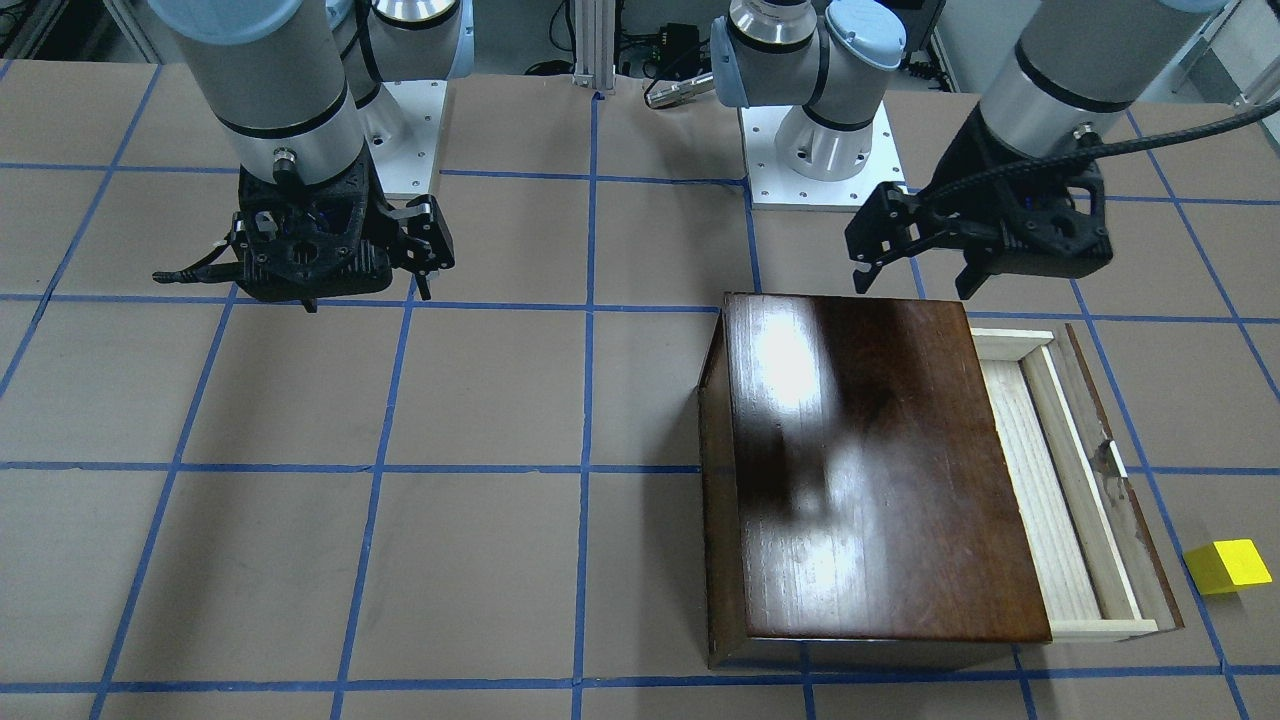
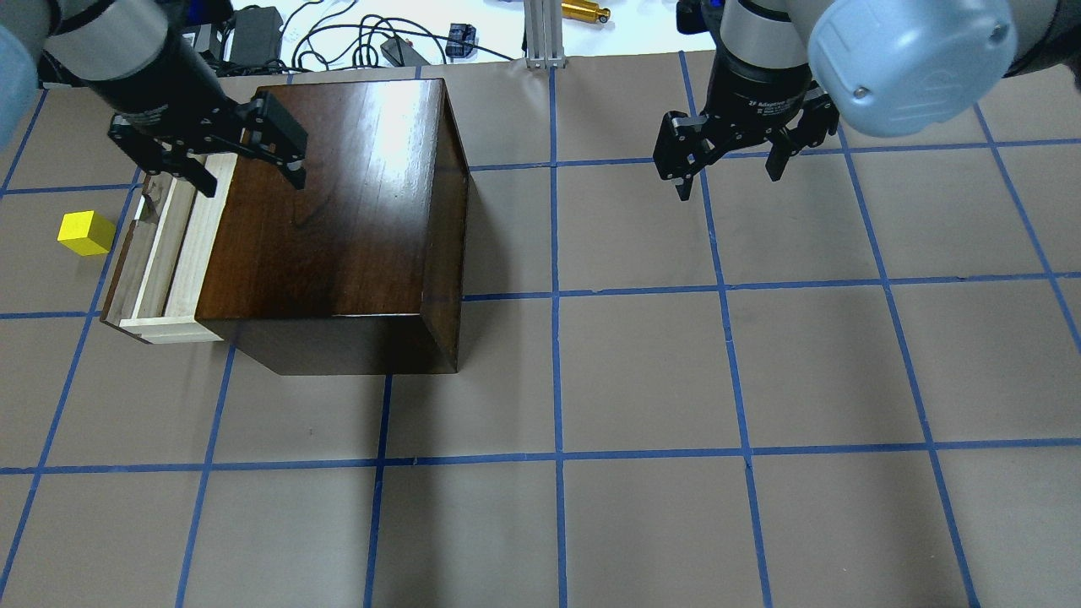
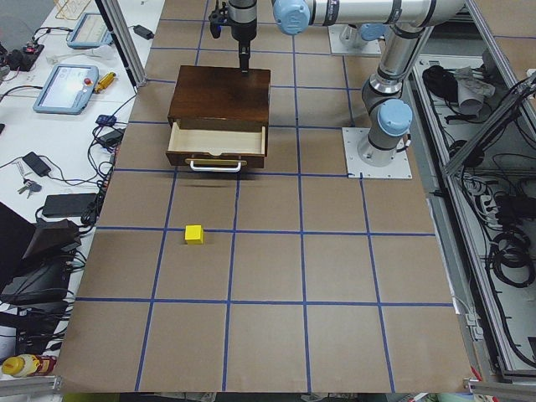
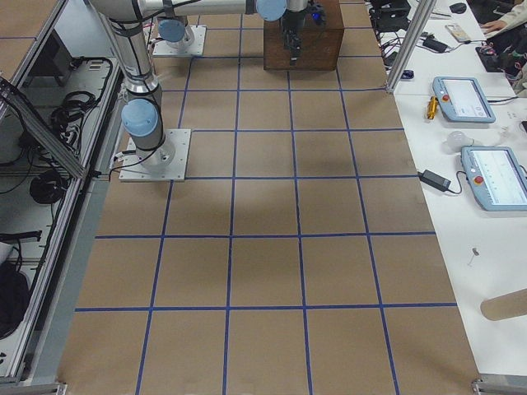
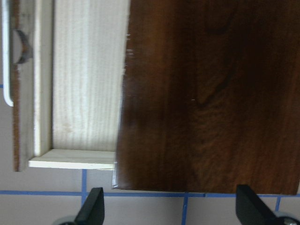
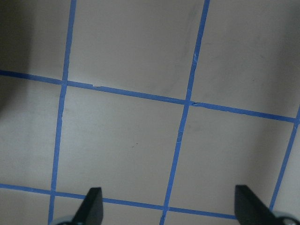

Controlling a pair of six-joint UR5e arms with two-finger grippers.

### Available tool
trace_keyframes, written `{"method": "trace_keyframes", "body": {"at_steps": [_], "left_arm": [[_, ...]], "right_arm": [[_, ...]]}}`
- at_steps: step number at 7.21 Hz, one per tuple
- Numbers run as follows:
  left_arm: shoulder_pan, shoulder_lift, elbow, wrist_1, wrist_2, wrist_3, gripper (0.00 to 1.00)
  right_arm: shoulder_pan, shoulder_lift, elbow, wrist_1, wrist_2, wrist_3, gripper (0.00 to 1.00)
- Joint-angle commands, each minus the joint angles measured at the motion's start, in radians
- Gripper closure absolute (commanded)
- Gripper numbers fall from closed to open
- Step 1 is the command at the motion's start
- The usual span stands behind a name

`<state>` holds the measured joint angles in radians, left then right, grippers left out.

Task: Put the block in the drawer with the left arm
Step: 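Move the left gripper over the yellow cube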

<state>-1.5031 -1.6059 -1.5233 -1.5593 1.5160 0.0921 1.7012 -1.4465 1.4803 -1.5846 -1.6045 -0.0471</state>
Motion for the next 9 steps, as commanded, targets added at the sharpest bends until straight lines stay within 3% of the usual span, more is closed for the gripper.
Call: {"method": "trace_keyframes", "body": {"at_steps": [1, 9], "left_arm": [[-0.054, -0.006, 0.008, 0.021, 0.07, -0.012, 0.0], [-0.005, 0.03, 0.008, 0.021, 0.076, 0.042, 0.0]], "right_arm": [[0.0, 0.0, 0.0, 0.0, 0.0, 0.001, 0.0], [0.0, 0.0, 0.0, 0.0, 0.0, 0.001, 0.0]]}}
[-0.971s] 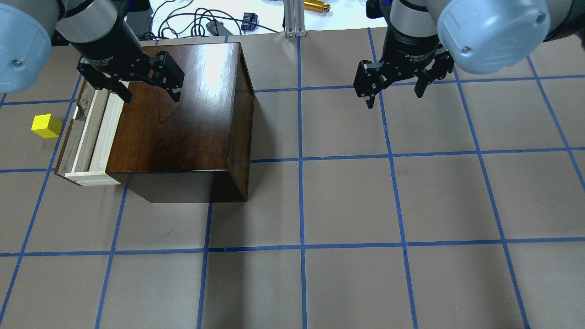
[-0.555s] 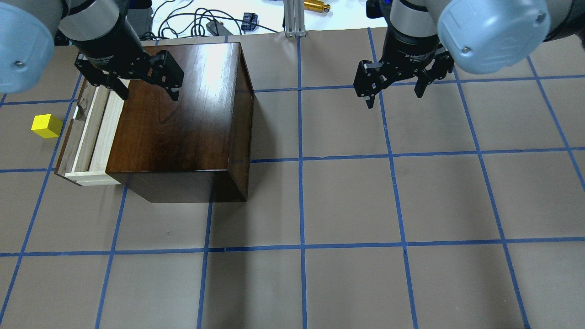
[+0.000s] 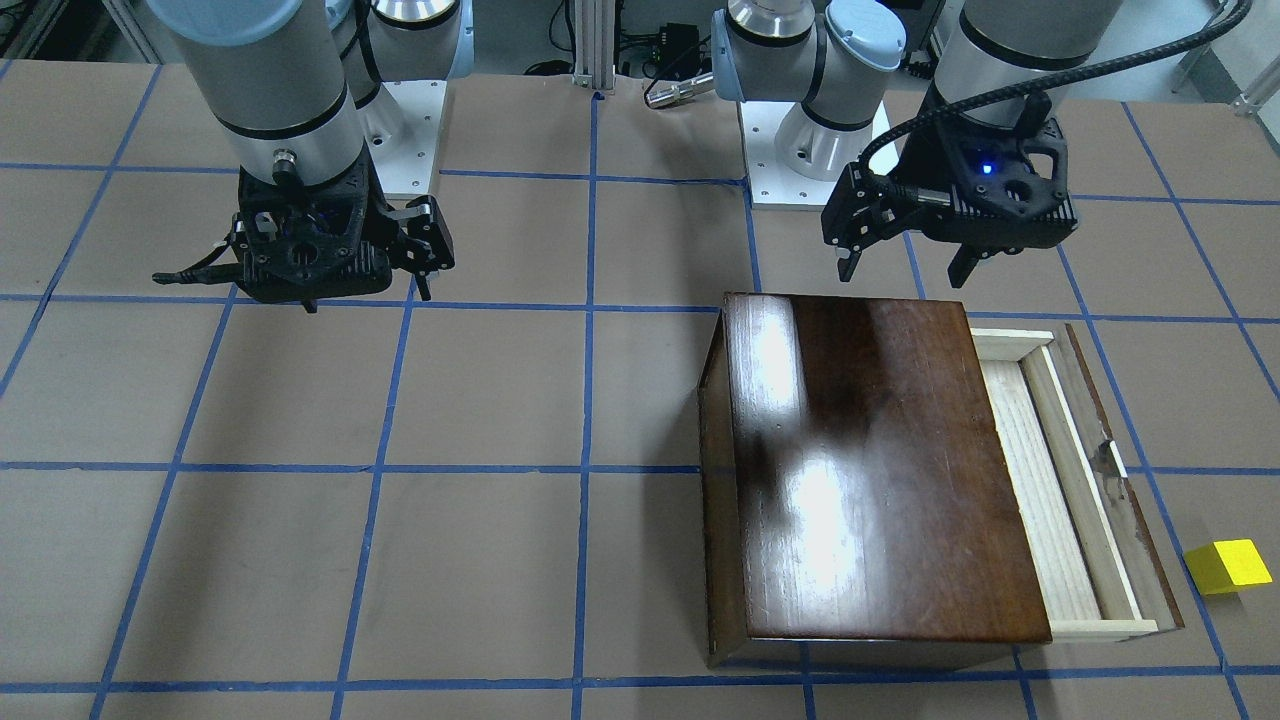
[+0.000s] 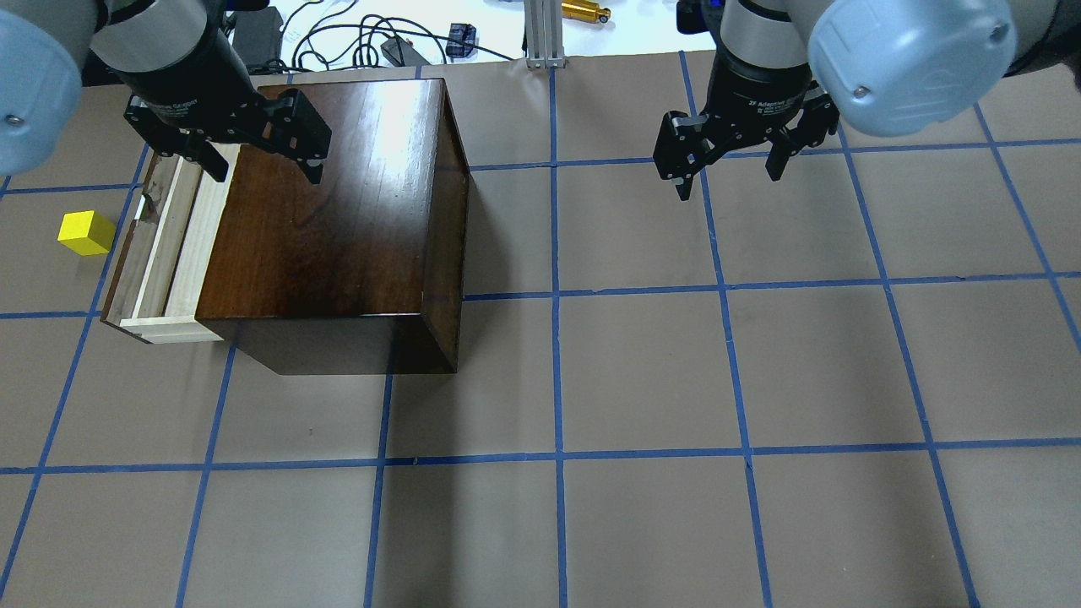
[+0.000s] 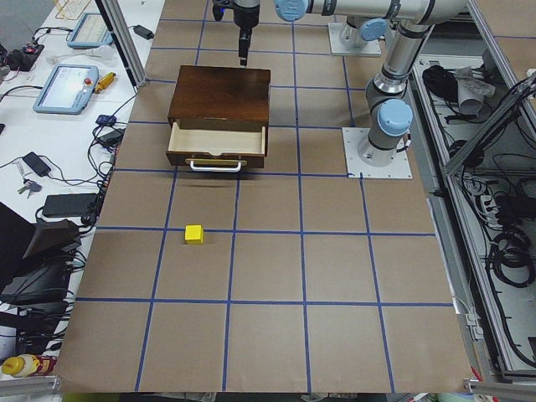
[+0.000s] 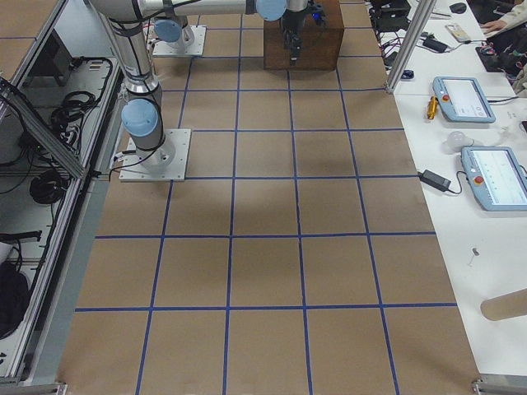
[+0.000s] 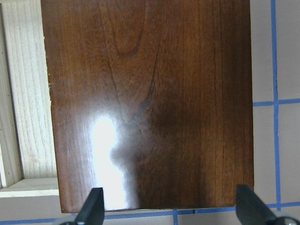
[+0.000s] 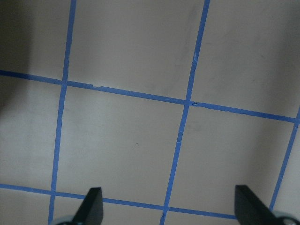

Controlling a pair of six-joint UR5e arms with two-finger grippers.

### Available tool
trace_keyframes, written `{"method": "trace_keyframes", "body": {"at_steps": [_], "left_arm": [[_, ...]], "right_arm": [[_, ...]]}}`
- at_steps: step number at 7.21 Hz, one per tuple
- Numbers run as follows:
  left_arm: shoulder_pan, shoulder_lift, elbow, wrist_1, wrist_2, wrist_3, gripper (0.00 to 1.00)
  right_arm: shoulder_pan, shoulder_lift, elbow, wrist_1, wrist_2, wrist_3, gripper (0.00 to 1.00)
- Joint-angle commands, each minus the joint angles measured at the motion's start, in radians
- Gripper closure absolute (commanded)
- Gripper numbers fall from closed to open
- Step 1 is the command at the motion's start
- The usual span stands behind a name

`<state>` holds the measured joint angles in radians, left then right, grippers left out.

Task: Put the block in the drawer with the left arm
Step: 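Move the left gripper over the yellow cube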

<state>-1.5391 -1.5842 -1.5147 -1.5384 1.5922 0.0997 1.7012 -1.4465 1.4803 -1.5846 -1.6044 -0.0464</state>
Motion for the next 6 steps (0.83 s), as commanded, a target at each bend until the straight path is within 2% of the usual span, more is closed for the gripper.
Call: {"method": "trace_keyframes", "body": {"at_steps": [1, 2, 4, 5, 6], "left_arm": [[0.119, 0.01, -0.001, -0.011, 0.0, 0.154, 0.0], [0.222, 0.006, -0.013, -0.053, 0.0, 0.289, 0.0], [0.409, -0.036, -0.01, -0.057, -0.001, 0.597, 0.0], [0.489, -0.063, -0.015, -0.048, -0.003, 0.835, 0.0], [0.546, -0.097, -0.013, 0.013, -0.003, 1.012, 0.0]], "right_arm": [[0.0, 0.0, 0.0, 0.0, 0.0, 0.0, 0.0], [0.0, 0.0, 0.0, 0.0, 0.0, -0.001, 0.0], [0.0, 0.0, 0.0, 0.0, 0.0, -0.001, 0.0], [0.0, 0.0, 0.0, 0.0, 0.0, 0.0, 0.0], [0.0, 0.0, 0.0, 0.0, 0.0, 0.0, 0.0]]}}
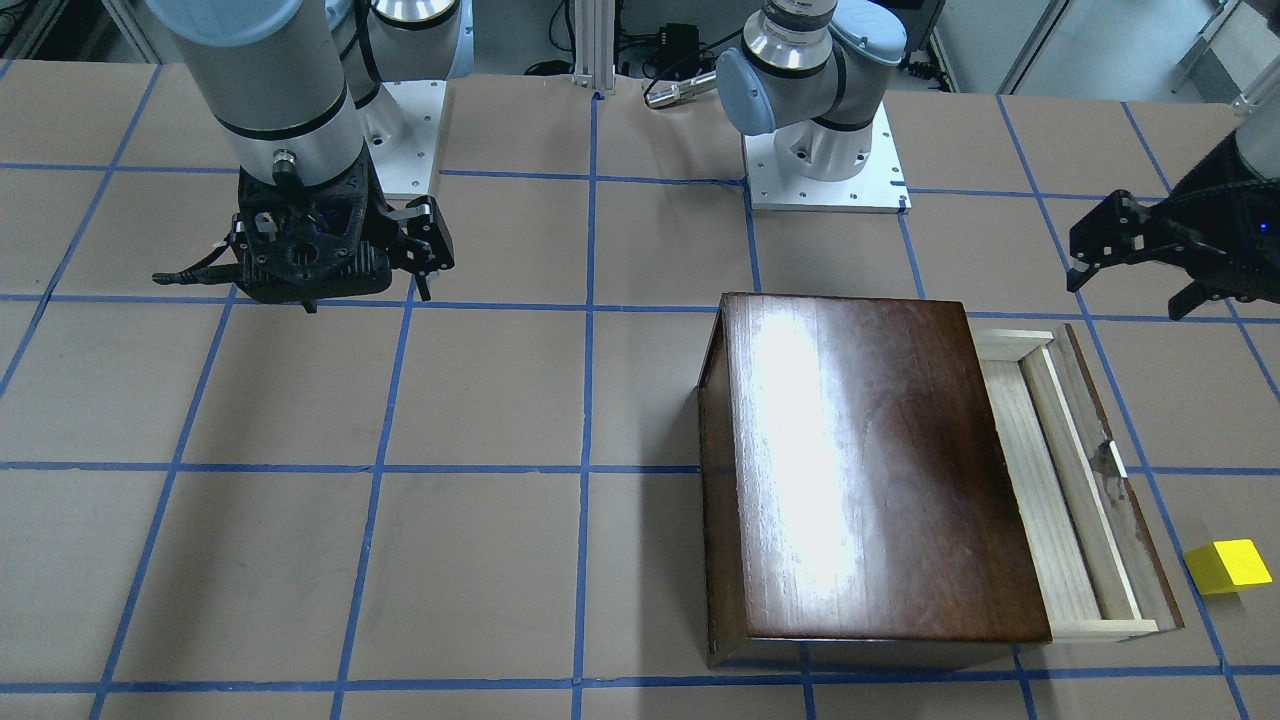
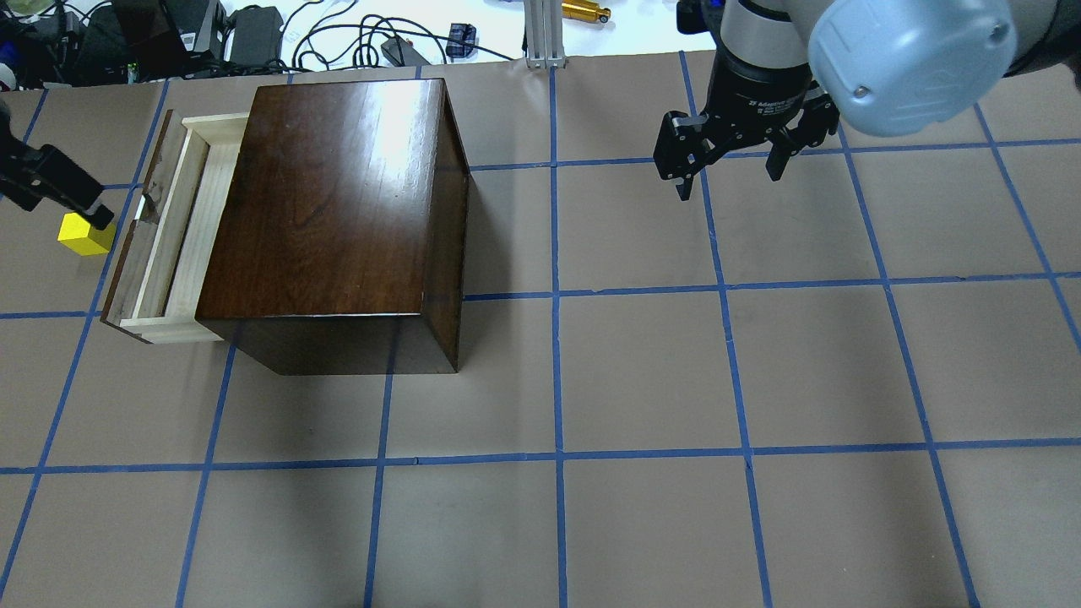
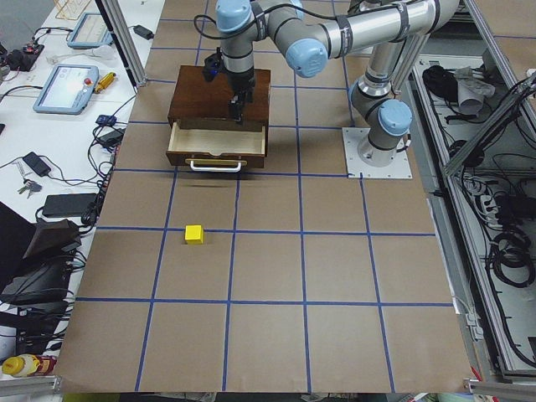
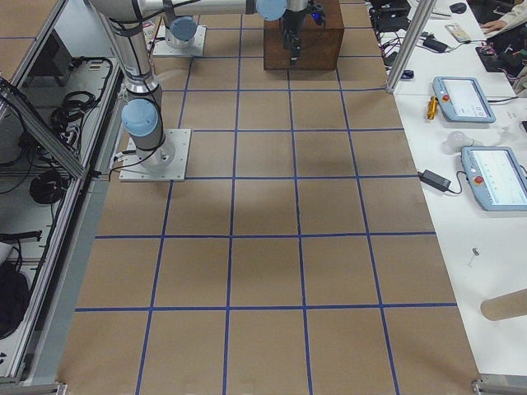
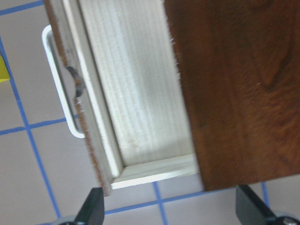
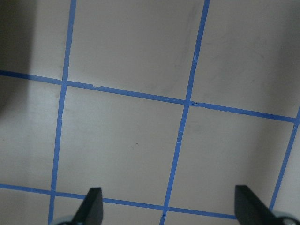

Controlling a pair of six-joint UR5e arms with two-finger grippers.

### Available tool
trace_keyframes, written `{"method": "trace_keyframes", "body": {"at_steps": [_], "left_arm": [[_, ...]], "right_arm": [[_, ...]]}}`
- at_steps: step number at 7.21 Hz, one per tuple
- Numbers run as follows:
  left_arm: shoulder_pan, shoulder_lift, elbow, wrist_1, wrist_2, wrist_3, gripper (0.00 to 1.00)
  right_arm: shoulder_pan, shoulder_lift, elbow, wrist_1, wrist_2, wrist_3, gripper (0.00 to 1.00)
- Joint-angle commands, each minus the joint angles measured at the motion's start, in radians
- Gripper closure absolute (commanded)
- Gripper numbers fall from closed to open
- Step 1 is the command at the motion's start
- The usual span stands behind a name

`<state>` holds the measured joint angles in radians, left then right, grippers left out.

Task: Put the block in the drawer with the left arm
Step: 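Move the left gripper over the yellow cube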

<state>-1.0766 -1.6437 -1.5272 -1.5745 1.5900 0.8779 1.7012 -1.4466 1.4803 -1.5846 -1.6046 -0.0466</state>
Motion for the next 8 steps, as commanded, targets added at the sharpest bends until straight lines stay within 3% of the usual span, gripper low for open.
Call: {"method": "trace_keyframes", "body": {"at_steps": [1, 6, 8], "left_arm": [[0.128, -0.085, -0.002, 0.123, -0.001, 0.371, 0.0], [0.222, -0.365, 0.034, 0.445, -0.013, 0.844, 0.0], [0.222, -0.489, 0.16, 0.447, -0.013, 1.012, 0.0]], "right_arm": [[0.0, 0.0, 0.0, 0.0, 0.0, -0.001, 0.0], [0.0, 0.0, 0.0, 0.0, 0.0, 0.001, 0.0], [0.0, 0.0, 0.0, 0.0, 0.0, 0.001, 0.0]]}}
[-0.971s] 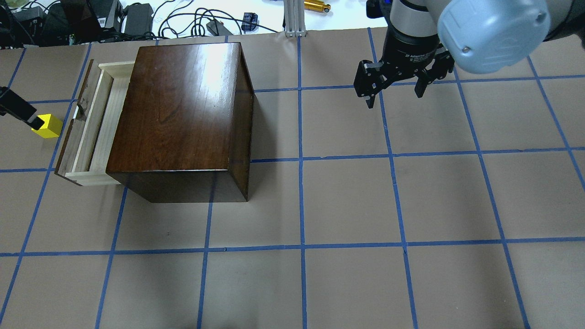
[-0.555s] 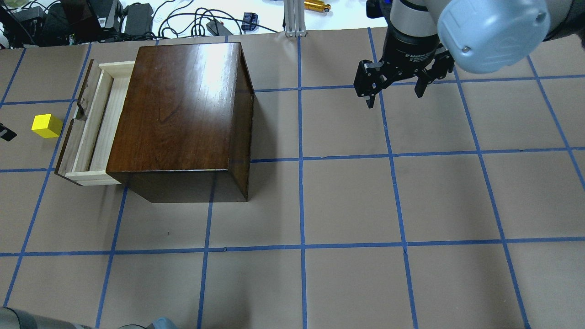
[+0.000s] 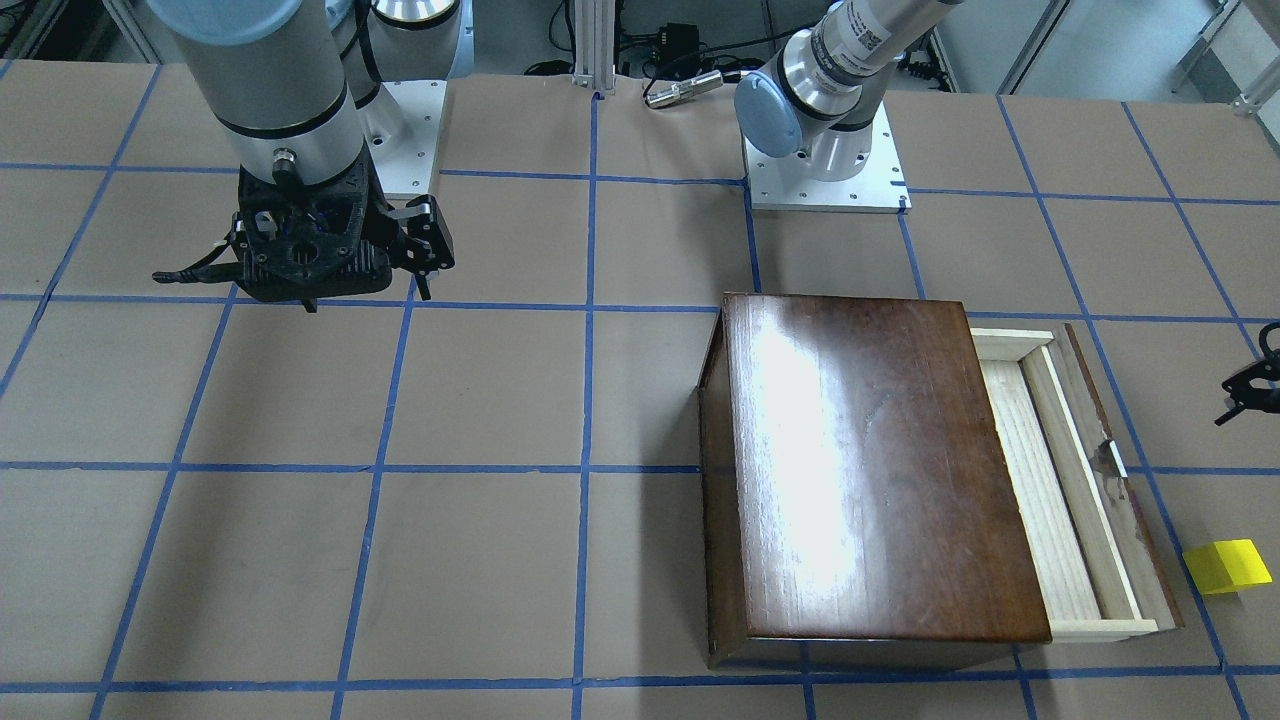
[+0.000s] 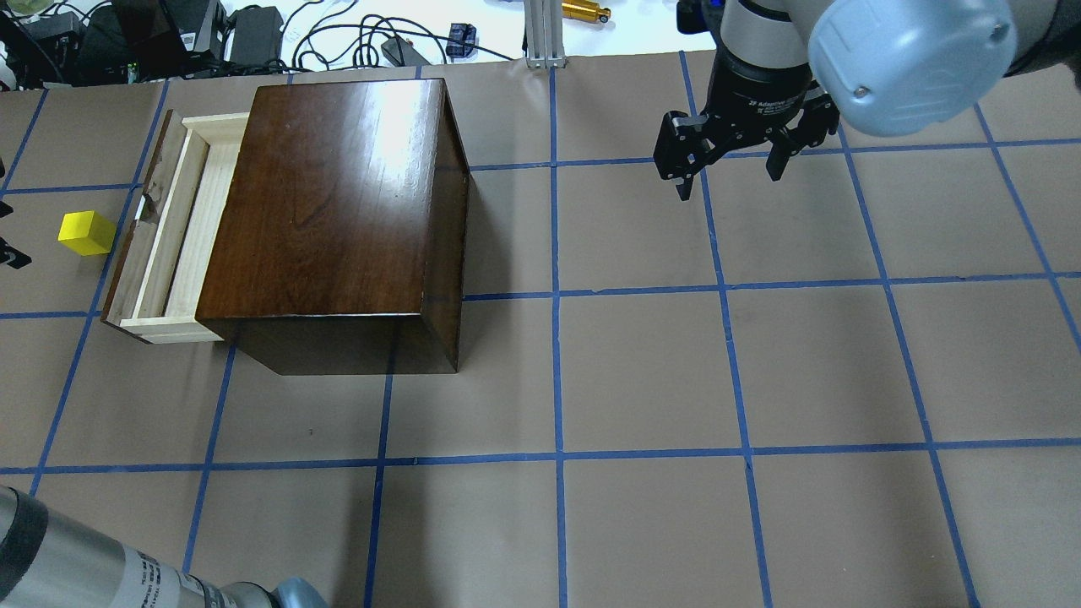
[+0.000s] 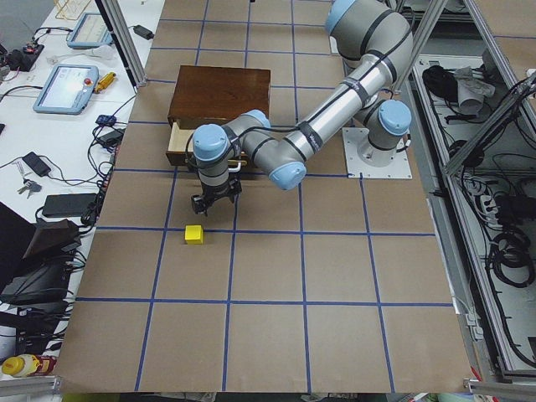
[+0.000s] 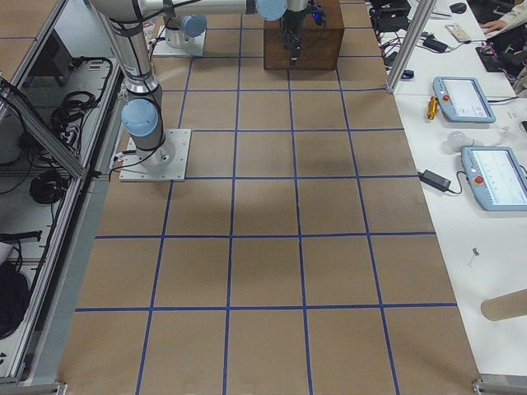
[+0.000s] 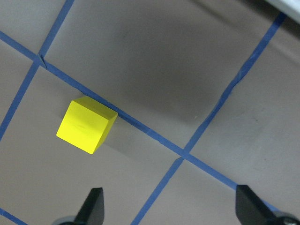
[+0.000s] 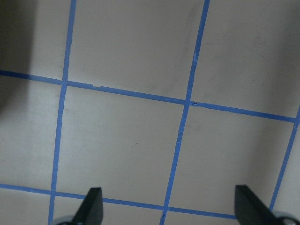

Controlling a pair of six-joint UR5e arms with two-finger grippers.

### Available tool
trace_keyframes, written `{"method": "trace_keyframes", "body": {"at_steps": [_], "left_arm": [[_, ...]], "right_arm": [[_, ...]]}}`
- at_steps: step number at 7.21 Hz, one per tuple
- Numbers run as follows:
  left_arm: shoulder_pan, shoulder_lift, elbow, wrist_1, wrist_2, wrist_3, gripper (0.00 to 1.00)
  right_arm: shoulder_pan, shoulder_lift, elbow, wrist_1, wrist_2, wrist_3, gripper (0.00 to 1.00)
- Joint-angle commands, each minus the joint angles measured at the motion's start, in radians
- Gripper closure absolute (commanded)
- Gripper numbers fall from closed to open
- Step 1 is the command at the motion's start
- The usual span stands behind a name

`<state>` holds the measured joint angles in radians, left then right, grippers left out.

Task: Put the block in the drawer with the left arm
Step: 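Lower the left gripper and close it on the yellow cube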

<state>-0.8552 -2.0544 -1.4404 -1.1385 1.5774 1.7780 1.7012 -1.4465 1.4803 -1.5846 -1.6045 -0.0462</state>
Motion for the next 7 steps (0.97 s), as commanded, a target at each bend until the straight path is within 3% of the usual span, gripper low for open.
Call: {"method": "trace_keyframes", "body": {"at_steps": [1, 7], "left_arm": [[0.001, -0.128, 0.119, 0.008, 0.001, 0.194, 0.0], [-0.005, -0.205, 0.166, 0.017, -0.025, 0.331, 0.0]], "right_arm": [[0.0, 0.0, 0.0, 0.0, 0.0, -0.001, 0.0], [0.0, 0.0, 0.0, 0.0, 0.0, -0.001, 0.0]]}}
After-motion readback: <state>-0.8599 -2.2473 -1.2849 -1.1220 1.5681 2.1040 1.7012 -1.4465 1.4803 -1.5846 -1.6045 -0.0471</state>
